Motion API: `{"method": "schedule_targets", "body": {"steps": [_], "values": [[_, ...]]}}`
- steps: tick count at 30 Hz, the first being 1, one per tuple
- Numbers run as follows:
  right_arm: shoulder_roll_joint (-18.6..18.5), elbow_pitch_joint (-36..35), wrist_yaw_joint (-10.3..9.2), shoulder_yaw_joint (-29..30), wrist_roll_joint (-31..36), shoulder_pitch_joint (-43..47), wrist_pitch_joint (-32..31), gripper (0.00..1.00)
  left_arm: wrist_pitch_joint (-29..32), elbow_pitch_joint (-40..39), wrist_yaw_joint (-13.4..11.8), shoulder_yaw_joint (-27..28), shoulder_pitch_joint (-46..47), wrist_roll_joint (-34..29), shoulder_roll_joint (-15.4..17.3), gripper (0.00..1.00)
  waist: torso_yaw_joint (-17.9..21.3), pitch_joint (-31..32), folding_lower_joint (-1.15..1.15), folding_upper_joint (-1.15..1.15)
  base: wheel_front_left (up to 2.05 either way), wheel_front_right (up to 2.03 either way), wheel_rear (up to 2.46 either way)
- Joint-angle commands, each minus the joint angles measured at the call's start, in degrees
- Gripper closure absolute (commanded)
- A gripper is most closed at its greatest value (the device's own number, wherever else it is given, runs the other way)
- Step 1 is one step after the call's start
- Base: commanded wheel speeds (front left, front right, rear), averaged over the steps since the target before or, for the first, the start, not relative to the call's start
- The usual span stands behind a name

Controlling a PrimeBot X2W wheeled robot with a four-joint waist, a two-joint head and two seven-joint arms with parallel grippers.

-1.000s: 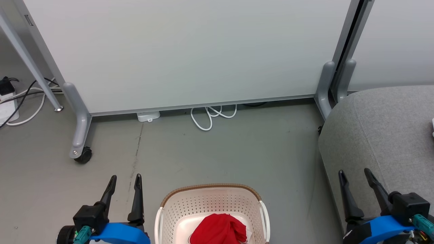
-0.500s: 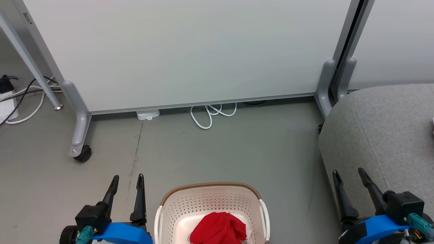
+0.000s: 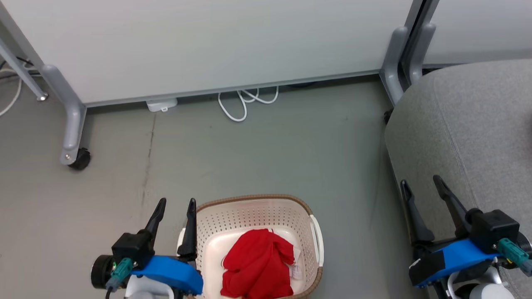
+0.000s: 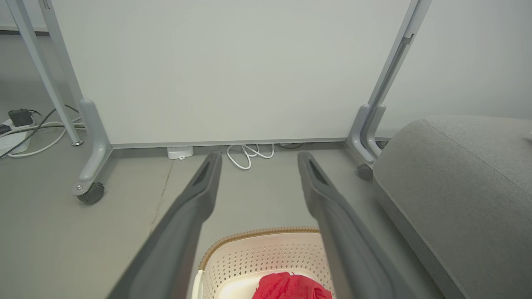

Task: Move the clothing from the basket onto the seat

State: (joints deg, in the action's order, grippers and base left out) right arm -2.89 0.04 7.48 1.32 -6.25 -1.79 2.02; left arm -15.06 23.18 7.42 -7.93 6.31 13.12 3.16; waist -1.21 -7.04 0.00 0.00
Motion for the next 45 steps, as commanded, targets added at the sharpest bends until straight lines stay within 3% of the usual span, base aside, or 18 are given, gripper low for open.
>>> {"method": "schedule_targets", "body": {"steps": [1,12,20,32,43,45], "values": [[0.0,-0.9,0.03,0.0,0.6,-1.2,-0.4,0.00,-0.2,0.2,0.1,-0.7,2.1,0.3,-0.1,0.00,1.0,-3.9,0.00,0.00,0.00,0.00,0.00],[-0.9,-6.3,0.02,-1.6,3.5,-7.1,-1.8,0.00,-0.2,6.1,0.1,-6.9,10.6,2.0,-0.2,0.00,4.0,-16.1,0.00,0.00,0.00,0.00,0.00],[-2.0,-8.8,0.02,-3.5,3.6,-10.4,-1.8,0.00,-0.2,12.8,0.1,-14.4,17.1,3.4,-0.2,0.00,6.0,-23.8,0.00,0.00,0.00,0.00,0.00],[-1.5,-10.5,0.02,-7.1,3.0,-14.3,0.3,0.00,-0.2,24.1,0.1,-23.5,25.4,5.3,2.1,0.00,10.6,-32.3,0.00,0.00,0.00,0.00,0.00],[-0.1,-9.7,0.03,-9.7,2.1,-14.7,3.2,0.00,-0.2,35.3,0.1,-24.9,31.7,6.7,3.9,0.00,14.8,-39.1,0.00,0.00,0.00,0.00,0.00],[0.0,-9.6,0.02,-9.7,2.0,-14.7,3.5,0.00,-0.2,35.9,-1.0,-24.7,32.9,5.9,4.2,0.00,14.9,-40.2,0.00,0.00,0.00,0.00,0.00]]}}
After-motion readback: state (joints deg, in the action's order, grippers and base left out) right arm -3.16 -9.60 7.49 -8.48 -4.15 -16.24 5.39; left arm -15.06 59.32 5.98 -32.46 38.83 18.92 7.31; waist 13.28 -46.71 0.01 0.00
